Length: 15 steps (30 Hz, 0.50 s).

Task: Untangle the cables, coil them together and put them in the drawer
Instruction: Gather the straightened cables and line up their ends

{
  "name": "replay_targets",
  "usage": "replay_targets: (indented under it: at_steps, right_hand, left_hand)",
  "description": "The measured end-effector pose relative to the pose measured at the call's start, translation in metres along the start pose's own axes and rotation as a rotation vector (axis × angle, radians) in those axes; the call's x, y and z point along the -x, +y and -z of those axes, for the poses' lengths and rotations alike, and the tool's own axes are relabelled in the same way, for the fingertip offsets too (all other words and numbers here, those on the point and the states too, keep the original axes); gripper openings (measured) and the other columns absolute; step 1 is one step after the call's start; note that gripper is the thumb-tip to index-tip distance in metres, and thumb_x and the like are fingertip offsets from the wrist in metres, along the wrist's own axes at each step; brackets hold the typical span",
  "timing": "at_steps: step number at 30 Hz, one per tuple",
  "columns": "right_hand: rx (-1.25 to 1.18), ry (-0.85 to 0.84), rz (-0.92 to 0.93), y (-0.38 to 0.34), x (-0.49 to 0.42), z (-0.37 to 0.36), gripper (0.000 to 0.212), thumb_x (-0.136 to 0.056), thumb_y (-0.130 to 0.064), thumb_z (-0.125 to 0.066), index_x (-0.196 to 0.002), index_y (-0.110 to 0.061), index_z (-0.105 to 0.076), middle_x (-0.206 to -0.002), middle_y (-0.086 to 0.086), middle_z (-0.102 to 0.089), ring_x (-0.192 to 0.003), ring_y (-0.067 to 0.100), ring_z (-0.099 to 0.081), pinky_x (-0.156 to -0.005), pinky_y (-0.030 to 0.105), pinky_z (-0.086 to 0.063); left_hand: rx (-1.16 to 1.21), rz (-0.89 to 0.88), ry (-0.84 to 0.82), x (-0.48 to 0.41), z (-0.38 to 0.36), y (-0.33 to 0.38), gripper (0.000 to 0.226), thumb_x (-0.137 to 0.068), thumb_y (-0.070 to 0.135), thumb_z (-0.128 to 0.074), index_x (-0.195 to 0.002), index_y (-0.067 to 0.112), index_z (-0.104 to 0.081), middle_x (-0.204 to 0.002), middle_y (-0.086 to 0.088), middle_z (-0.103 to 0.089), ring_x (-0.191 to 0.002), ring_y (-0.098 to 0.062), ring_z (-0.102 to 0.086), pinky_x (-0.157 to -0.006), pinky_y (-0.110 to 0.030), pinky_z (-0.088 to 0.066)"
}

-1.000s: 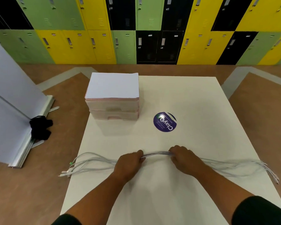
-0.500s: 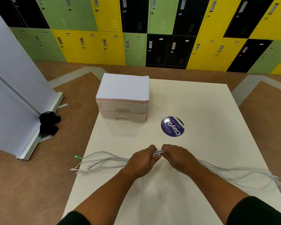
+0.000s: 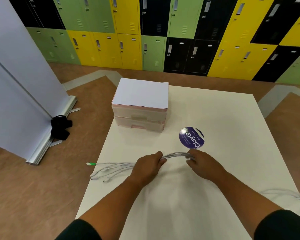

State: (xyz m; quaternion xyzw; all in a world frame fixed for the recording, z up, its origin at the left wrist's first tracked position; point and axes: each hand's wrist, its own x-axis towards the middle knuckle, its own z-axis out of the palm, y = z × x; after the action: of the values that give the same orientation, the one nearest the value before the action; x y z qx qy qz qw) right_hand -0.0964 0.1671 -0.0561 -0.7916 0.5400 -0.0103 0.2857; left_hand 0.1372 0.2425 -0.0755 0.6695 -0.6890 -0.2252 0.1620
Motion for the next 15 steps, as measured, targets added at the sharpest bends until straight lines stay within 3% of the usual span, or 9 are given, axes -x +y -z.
replay_targets:
  at_steps: [2, 3, 5, 8, 10, 13, 15]
  right_hand:
    - [0.068, 0.007, 0.07, 0.001, -0.002, 0.0, 0.054, -0.087, -0.032, -0.065, -0.138, -0.03, -0.047, -0.135, -0.009, -0.05, -0.125, 0.017, -0.046, -0.099, 0.036, -0.044]
    - [0.075, 0.033, 0.116, -0.003, -0.002, 0.001, 0.07, -0.084, -0.035, -0.068, -0.147, -0.029, -0.037, -0.144, -0.01, -0.041, -0.133, 0.017, -0.036, -0.106, 0.038, -0.039]
    - [0.1, 0.08, 0.242, -0.014, -0.003, -0.001, 0.083, -0.08, -0.044, -0.07, -0.151, -0.025, -0.033, -0.148, -0.008, -0.036, -0.138, 0.016, -0.027, -0.111, 0.039, -0.032]
    - [0.314, 0.08, 0.392, -0.031, -0.015, -0.019, 0.067, -0.083, -0.053, -0.058, -0.141, -0.022, -0.048, -0.135, -0.002, -0.054, -0.129, 0.022, -0.046, -0.109, 0.045, -0.035]
    - [0.375, -0.028, 0.341, -0.048, -0.019, -0.025, 0.042, -0.095, -0.048, -0.049, -0.128, -0.023, -0.055, -0.121, -0.003, -0.064, -0.111, 0.02, -0.059, -0.097, 0.039, -0.04]
    - [0.373, -0.145, 0.276, -0.069, -0.022, -0.022, 0.028, -0.103, -0.042, -0.041, -0.108, -0.019, -0.055, -0.101, 0.002, -0.067, -0.08, 0.019, -0.053, -0.066, 0.032, -0.035]
    - [0.356, -0.136, 0.283, -0.074, -0.023, -0.02, 0.029, -0.104, -0.042, -0.039, -0.105, -0.017, -0.054, -0.095, 0.005, -0.067, -0.074, 0.019, -0.049, -0.059, 0.032, -0.03]
  left_hand:
    - [-0.01, -0.003, -0.022, 0.0, -0.002, -0.002, 0.031, -0.103, 0.049, -0.037, -0.087, 0.023, -0.037, -0.085, -0.005, -0.065, -0.079, -0.031, -0.056, -0.062, -0.036, -0.032]
    - [-0.008, 0.002, -0.034, 0.0, -0.003, -0.003, 0.031, -0.103, 0.049, -0.037, -0.087, 0.023, -0.038, -0.087, -0.005, -0.065, -0.081, -0.031, -0.057, -0.063, -0.035, -0.033]
    - [-0.013, 0.007, -0.043, 0.0, -0.006, -0.002, 0.031, -0.103, 0.049, -0.038, -0.087, 0.022, -0.038, -0.089, -0.006, -0.066, -0.082, -0.032, -0.058, -0.064, -0.036, -0.034]
    - [-0.041, -0.007, -0.026, -0.001, -0.008, 0.001, 0.028, -0.103, 0.045, -0.038, -0.087, 0.022, -0.038, -0.089, -0.006, -0.065, -0.081, -0.031, -0.058, -0.063, -0.036, -0.032]
    - [-0.045, -0.027, -0.007, 0.0, -0.006, -0.001, 0.027, -0.104, 0.044, -0.037, -0.087, 0.023, -0.039, -0.088, -0.004, -0.064, -0.078, -0.028, -0.055, -0.065, -0.035, -0.03]
    - [-0.055, -0.042, 0.025, 0.004, -0.002, -0.009, 0.029, -0.104, 0.044, -0.035, -0.088, 0.021, -0.046, -0.087, -0.002, -0.062, -0.077, -0.025, -0.052, -0.068, -0.035, -0.029]
    - [-0.087, -0.048, 0.065, 0.007, 0.001, -0.015, 0.022, -0.103, 0.039, -0.04, -0.099, 0.022, -0.053, -0.096, 0.0, -0.062, -0.088, -0.025, -0.056, -0.073, -0.035, -0.032]
